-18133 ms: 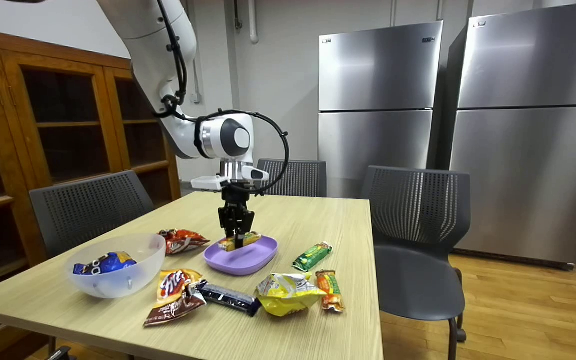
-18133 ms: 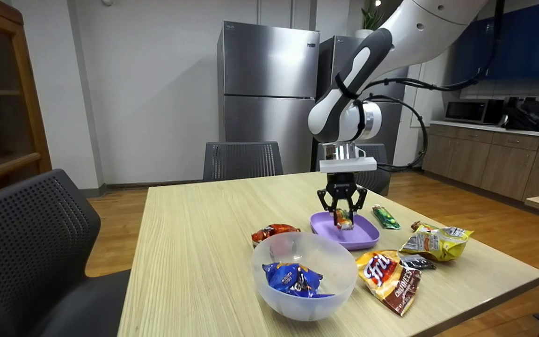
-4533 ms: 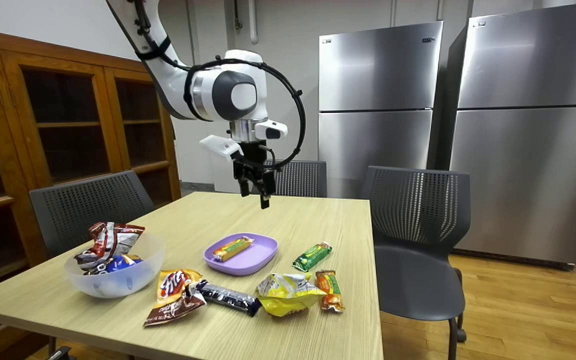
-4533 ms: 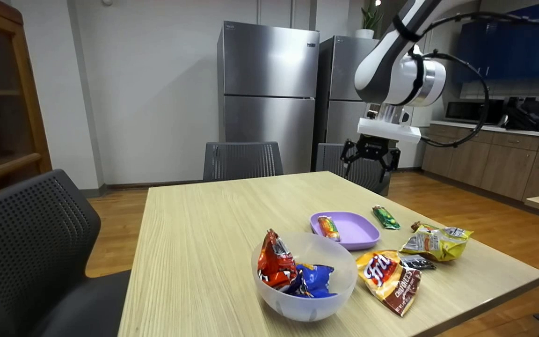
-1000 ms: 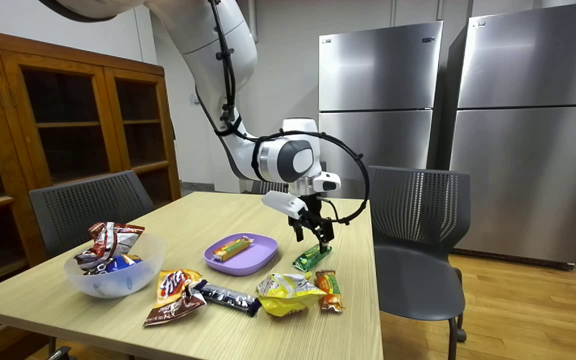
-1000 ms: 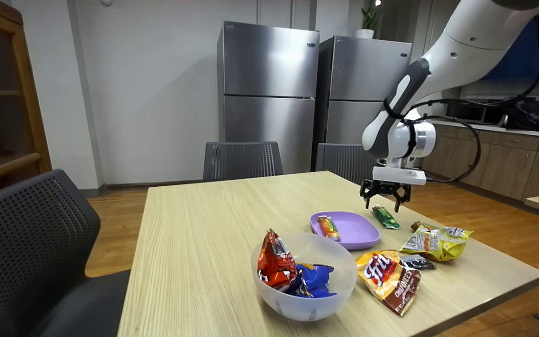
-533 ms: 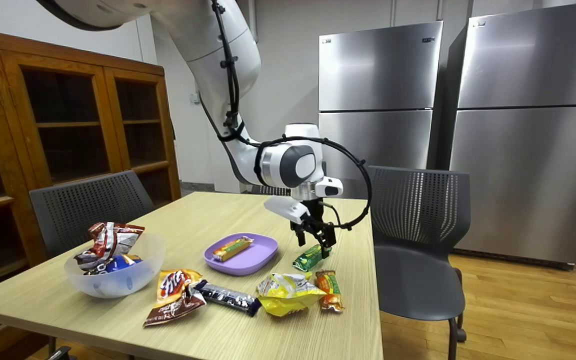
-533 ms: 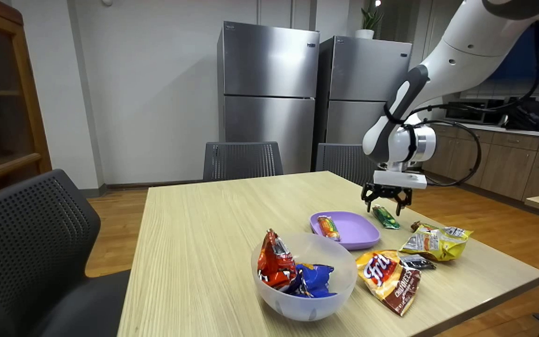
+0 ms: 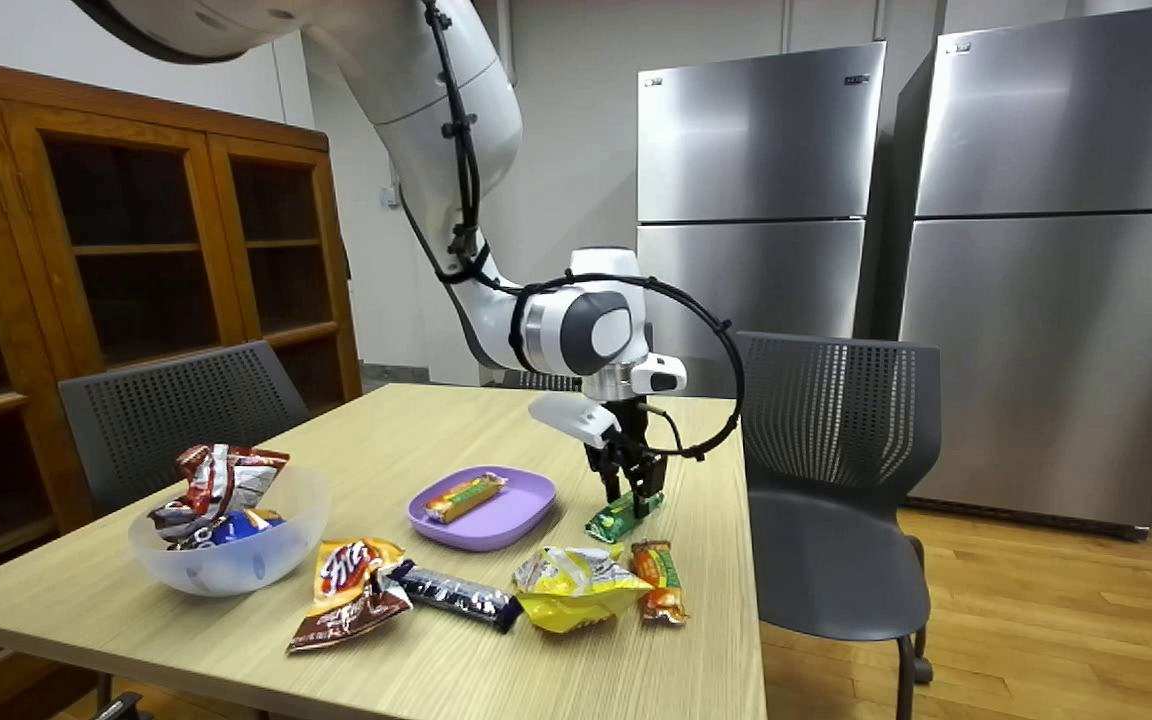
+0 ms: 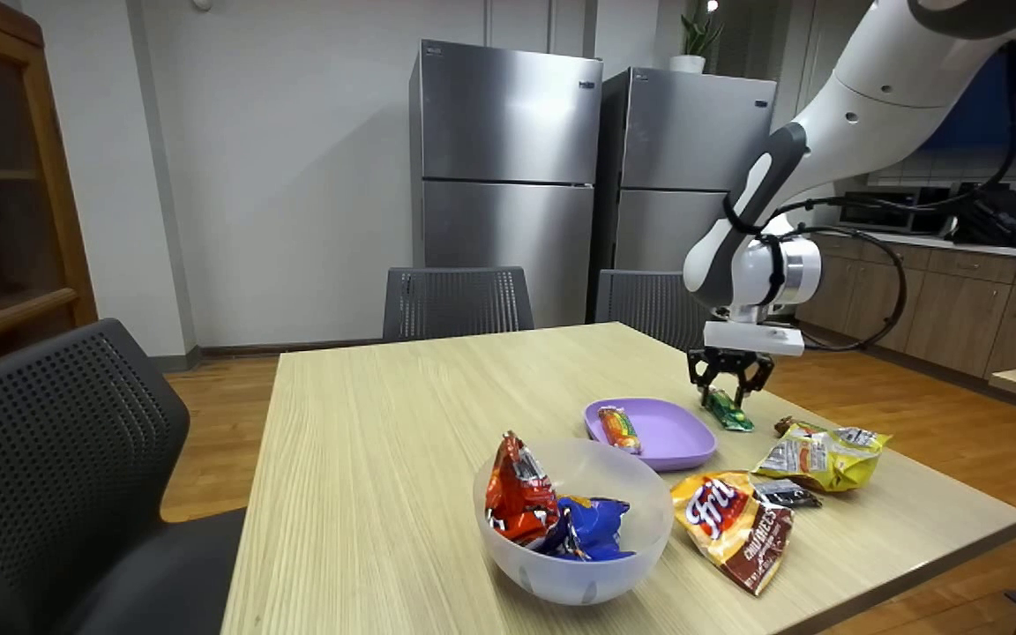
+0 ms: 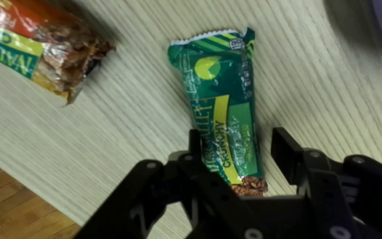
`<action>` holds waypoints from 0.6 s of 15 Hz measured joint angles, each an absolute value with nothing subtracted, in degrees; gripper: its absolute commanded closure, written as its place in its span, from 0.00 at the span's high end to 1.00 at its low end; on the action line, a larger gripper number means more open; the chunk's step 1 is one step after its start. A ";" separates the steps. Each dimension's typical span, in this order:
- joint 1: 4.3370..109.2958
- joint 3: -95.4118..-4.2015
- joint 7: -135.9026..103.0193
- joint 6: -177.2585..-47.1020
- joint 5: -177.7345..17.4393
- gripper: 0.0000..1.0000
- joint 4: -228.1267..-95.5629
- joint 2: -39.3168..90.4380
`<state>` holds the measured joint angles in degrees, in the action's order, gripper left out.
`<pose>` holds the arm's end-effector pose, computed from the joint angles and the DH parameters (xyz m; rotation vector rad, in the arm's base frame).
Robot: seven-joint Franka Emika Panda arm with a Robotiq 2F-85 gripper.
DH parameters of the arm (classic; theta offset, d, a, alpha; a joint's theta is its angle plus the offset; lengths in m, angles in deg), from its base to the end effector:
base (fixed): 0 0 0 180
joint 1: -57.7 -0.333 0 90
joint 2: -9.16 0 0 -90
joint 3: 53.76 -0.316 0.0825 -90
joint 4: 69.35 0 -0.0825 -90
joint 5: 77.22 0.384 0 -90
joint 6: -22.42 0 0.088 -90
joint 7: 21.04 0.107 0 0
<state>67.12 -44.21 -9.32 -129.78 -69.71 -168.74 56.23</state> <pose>0.6342 -0.2120 0.1222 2.9459 -0.8936 0.1718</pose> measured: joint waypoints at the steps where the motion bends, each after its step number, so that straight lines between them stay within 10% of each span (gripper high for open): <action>1: 67.12 -44.22 -9.37 -129.80 -69.71 0.20 -168.71 56.23; 9: 67.52 -44.70 -11.03 -130.89 -69.63 0.08 -168.01 55.76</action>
